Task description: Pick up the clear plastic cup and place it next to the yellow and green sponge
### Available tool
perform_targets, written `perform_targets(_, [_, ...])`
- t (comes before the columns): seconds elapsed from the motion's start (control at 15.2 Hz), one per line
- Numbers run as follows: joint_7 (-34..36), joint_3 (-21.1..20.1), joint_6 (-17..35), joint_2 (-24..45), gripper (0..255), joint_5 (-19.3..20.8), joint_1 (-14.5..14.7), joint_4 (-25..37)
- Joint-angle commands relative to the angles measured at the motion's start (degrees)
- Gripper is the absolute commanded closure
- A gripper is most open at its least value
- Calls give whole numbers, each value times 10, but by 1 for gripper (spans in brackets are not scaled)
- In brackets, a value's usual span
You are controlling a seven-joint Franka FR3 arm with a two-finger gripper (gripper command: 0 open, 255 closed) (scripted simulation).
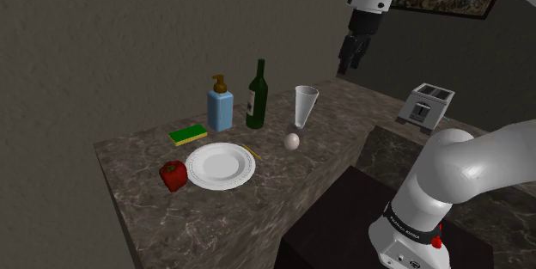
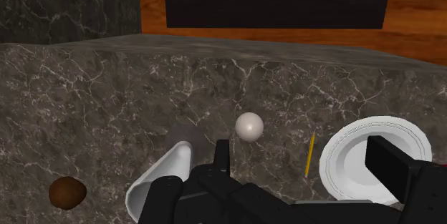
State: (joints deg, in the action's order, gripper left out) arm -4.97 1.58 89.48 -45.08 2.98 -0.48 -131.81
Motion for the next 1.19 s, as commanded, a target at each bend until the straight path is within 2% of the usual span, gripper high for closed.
perform_targets(0.0, [0,0,0,0,0,0,0,0])
perform_targets(0.59, [-97,103,113,136,0,6,-12,23])
perform_targets(1.12, [-200,187,187,295,0,-40,-10,96])
